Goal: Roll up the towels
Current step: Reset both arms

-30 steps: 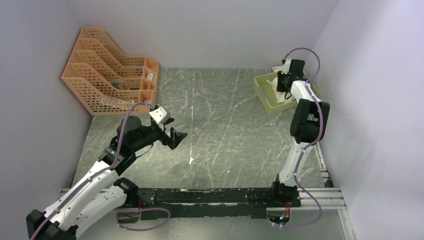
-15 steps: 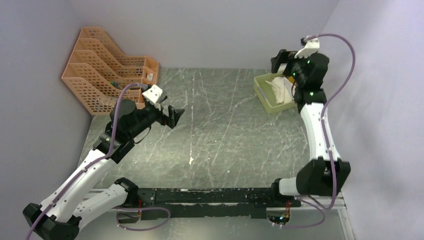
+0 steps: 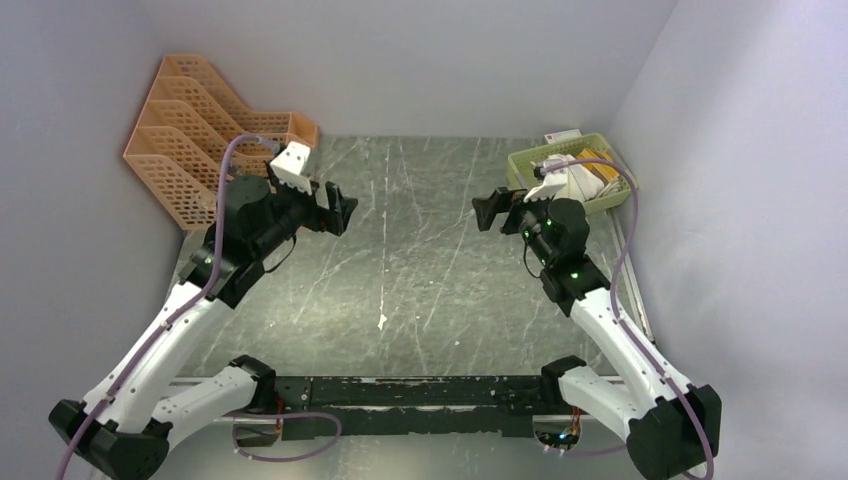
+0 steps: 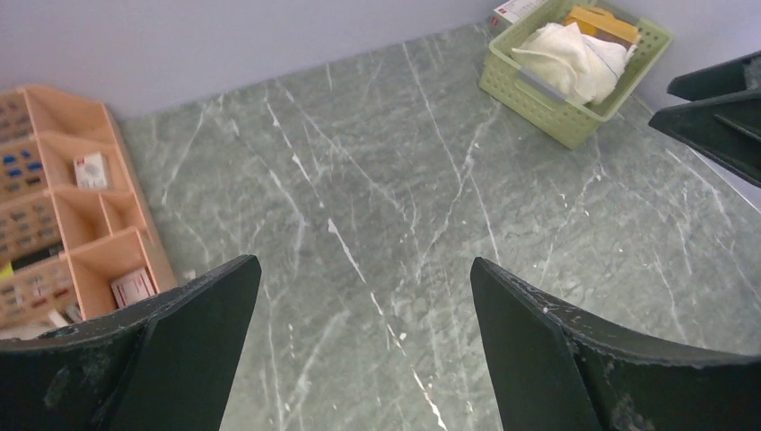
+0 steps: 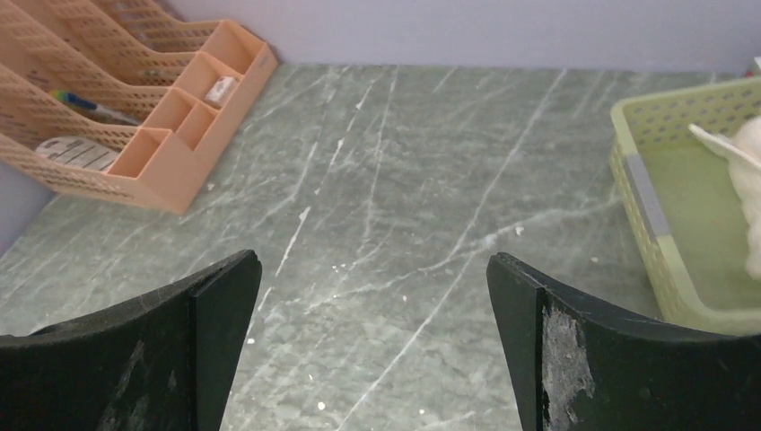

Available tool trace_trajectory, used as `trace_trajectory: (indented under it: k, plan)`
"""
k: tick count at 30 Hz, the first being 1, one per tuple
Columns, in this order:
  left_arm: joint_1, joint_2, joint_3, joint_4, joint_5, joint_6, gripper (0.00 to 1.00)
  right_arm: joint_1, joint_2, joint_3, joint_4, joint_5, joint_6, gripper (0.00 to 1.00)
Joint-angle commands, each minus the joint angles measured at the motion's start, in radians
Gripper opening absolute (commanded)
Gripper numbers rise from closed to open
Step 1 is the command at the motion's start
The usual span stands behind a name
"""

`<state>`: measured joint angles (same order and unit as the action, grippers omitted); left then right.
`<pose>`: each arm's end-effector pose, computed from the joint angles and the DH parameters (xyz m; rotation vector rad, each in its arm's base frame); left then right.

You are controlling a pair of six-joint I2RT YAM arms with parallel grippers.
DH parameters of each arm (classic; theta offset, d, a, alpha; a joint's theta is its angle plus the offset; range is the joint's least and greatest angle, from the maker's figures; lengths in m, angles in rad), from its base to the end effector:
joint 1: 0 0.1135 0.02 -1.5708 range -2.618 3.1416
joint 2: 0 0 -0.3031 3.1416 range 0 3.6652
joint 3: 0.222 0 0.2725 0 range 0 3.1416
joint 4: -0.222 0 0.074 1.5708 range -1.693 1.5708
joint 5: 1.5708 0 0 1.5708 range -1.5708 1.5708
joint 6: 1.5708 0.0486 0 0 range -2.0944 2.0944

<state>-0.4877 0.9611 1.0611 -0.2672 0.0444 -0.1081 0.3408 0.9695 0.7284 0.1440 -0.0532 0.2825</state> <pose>0.1984 -0.1077 0.4278 0.3648 1.7234 -0.4744 0.2281 0.0836 0.3464 -0.0902 1.6912 0.5139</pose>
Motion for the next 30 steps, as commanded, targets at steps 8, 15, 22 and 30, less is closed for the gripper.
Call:
trace_trajectory:
  k: [8, 15, 22, 30]
  plan:
    - [0.005, -0.139, -0.063, -0.063, -0.233, -0.183, 1.0, 0.008, -0.044, -0.002, -0.119, 0.052, -0.028, 1.0]
    - [0.005, -0.177, -0.068, -0.033, -0.196, -0.164, 0.9, 0.009, 0.024, 0.056, -0.113, -0.01, -0.042, 1.0]
    - [0.005, -0.123, -0.033, -0.047, -0.122, -0.166, 0.79, 0.007, 0.014, 0.084, -0.158, 0.001, -0.06, 1.0]
    - [0.005, -0.133, -0.036, -0.029, -0.141, -0.165, 0.85, 0.008, -0.026, 0.071, -0.165, -0.002, -0.059, 1.0]
